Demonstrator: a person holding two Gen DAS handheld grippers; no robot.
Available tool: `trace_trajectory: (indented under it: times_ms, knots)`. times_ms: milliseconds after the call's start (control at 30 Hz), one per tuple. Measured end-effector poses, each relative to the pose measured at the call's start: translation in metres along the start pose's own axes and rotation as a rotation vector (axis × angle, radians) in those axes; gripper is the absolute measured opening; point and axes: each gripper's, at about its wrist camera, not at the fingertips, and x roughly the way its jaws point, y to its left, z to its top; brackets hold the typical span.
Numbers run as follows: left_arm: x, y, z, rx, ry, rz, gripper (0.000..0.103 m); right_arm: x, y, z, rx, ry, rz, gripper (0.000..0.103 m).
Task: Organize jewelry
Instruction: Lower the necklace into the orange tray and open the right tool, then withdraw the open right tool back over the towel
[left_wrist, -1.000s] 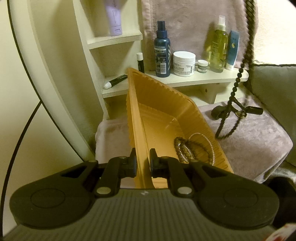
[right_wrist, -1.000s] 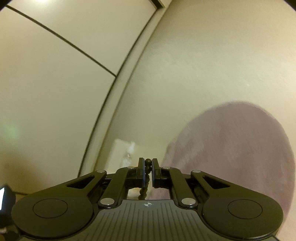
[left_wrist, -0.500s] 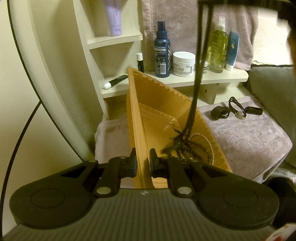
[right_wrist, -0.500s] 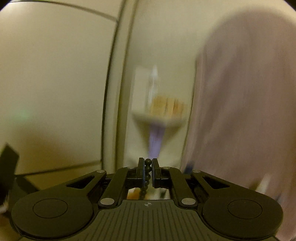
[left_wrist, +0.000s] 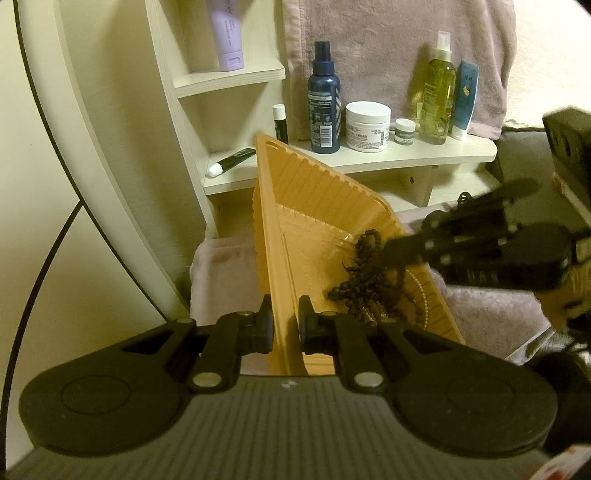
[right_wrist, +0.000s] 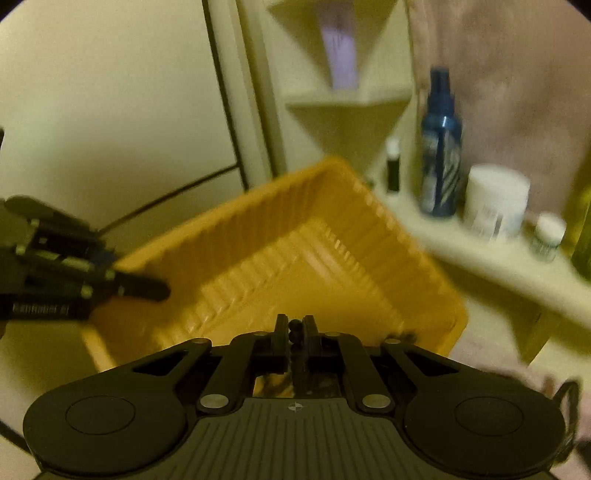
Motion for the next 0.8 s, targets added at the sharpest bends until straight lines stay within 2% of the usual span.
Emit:
trace_trajectory:
  times_ms: [100,133,233,300,600,800]
  knots:
    - [0.0,0.0,0.0,0.002,0.001,0.001,0.011,0.0,-0.003,-0.009,0.039,0.018,0.0,0.007]
    - [0.0,0.0,0.0,0.002,0.001,0.001,0.011,-0.001,-0.004,-0.01,0.044,0.019,-0.007,0.01]
    - [-0.001,-0.001,0.0,0.004,0.001,0.0,0.011,-0.011,-0.007,-0.015,0.047,0.0,-0.037,0.053]
    - [0.0,-0.001,0.0,0.003,0.002,0.001,0.011,-0.016,-0.012,-0.016,0.055,-0.011,-0.047,0.055]
    - [-0.001,-0.001,0.0,0.003,0.002,0.003,0.011,-0.064,-0.035,-0.045,0.102,-0.064,-0.215,0.055]
    - [-0.001,-0.003,0.002,0.009,0.004,0.007,0.011,-0.093,-0.057,-0.073,0.196,-0.076,-0.309,0.055]
